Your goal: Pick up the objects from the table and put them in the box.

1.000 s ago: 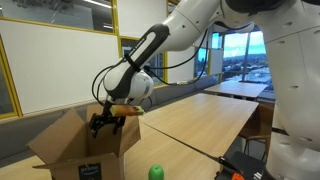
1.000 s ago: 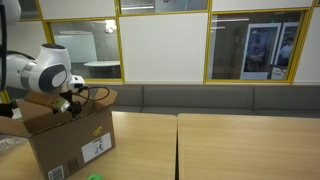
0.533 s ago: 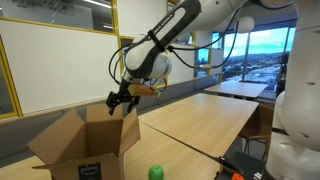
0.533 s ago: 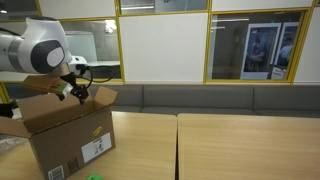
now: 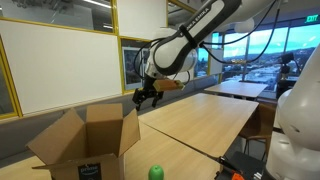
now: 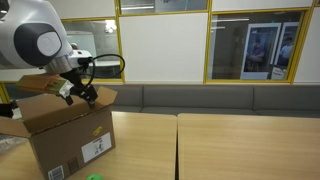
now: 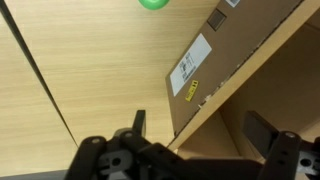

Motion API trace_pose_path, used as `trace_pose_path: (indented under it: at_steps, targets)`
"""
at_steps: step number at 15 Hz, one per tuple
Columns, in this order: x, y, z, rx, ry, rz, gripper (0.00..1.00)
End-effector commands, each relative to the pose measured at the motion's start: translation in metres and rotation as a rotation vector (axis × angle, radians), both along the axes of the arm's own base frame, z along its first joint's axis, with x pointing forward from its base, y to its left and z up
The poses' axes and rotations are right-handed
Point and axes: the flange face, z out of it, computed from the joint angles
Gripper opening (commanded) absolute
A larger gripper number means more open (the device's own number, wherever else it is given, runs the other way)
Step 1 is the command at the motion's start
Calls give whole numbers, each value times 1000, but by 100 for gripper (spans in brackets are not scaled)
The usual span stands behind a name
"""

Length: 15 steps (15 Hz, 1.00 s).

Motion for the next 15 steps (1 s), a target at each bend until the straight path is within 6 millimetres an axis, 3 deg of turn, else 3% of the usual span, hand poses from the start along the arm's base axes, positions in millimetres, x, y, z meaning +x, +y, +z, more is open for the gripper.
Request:
trace_pose_path:
  at_steps: [1, 6, 7, 15]
  targets:
    - [-32, -18, -14, -67, 10, -53, 100]
    - [-64, -19, -74, -125, 86, -57, 100]
    - [-49, -12, -78, -122, 97, -61, 100]
    - [-51, -2, -166, -50, 153, -50, 100]
